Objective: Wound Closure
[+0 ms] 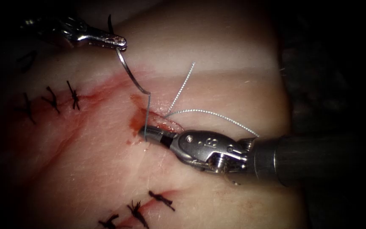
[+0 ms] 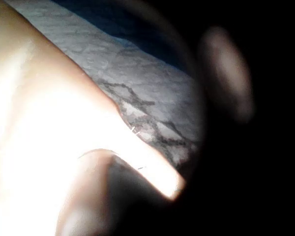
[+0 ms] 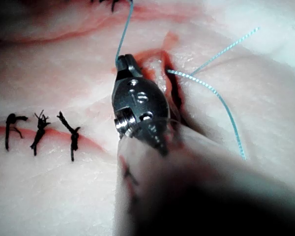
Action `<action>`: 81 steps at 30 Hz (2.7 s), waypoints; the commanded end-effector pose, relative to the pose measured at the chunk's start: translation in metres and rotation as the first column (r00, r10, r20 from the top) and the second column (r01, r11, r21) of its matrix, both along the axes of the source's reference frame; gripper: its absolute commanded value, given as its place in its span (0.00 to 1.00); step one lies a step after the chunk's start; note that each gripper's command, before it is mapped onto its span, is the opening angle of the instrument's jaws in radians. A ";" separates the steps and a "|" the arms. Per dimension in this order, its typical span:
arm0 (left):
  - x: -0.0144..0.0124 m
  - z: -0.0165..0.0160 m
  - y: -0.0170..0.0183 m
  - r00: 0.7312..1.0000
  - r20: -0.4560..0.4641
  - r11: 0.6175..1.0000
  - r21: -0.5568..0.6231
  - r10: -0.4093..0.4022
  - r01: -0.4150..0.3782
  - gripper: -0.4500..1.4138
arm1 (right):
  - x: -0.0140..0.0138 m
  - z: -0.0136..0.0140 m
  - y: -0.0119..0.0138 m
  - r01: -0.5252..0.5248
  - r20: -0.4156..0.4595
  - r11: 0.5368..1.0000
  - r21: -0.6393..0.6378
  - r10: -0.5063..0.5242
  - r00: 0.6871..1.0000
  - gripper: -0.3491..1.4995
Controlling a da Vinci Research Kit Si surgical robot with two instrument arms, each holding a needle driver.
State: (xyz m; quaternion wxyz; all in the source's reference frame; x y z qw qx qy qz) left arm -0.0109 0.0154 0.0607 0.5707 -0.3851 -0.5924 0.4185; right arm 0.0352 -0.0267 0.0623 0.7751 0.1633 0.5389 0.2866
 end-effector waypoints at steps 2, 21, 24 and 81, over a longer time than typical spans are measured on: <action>-0.0003 0.0002 0.0007 1.000 0.003 0.999 -0.023 -0.026 0.026 0.00 | 0.0005 0.0004 -0.0010 0.031 -0.010 0.999 0.020 -0.031 0.999 0.00; 0.0020 -0.0015 0.0024 0.994 0.025 0.993 -0.050 -0.104 0.105 0.00 | -0.0028 -0.0028 0.0012 0.101 -0.046 0.994 0.040 -0.099 0.994 0.05; 0.0020 -0.0016 0.0022 0.995 0.031 0.994 -0.049 -0.095 0.096 0.00 | -0.0034 -0.0042 0.0022 0.111 -0.047 0.994 -0.013 -0.112 0.993 0.24; 0.0121 -0.0117 0.0089 0.966 0.094 0.942 -0.218 -0.240 0.256 0.00 | -0.0010 0.0000 0.0037 0.168 0.088 0.960 -0.225 -0.152 0.985 0.00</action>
